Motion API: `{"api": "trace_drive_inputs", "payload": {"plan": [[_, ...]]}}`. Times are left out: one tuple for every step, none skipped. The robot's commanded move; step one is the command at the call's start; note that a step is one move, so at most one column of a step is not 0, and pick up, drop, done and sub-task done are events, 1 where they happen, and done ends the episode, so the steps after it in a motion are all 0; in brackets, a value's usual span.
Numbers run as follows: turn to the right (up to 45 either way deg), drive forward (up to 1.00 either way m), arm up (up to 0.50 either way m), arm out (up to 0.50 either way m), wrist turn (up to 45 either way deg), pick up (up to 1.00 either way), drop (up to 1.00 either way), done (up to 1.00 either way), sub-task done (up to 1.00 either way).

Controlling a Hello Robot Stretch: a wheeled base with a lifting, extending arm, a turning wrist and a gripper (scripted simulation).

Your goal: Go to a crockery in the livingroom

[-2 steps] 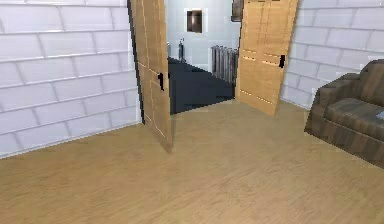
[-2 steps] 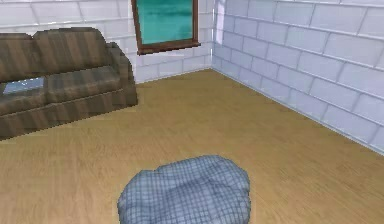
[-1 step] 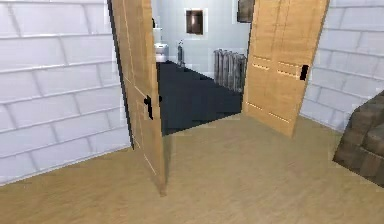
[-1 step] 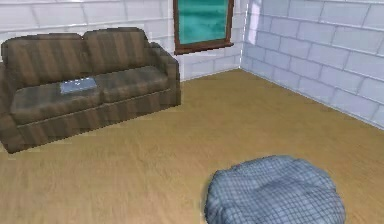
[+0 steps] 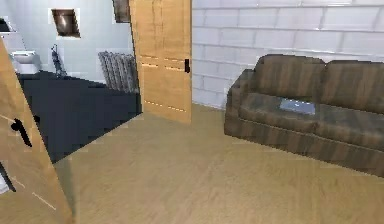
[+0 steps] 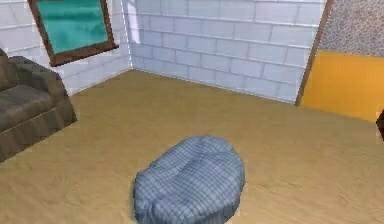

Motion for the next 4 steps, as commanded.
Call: {"api": "trace_drive_inputs", "payload": {"plan": [[0.0,1.0,0.0,0.0,0.0,0.0,0.0,0.0,0.0],[36.0,0.0,0.0,0.0,0.0,0.0,0.0,0.0,0.0],[0.0,0.05,0.0,0.0,0.0,0.0,0.0,0.0,0.0],[-45.0,0.0,0.0,0.0,0.0,0.0,0.0,0.0,0.0]]}}
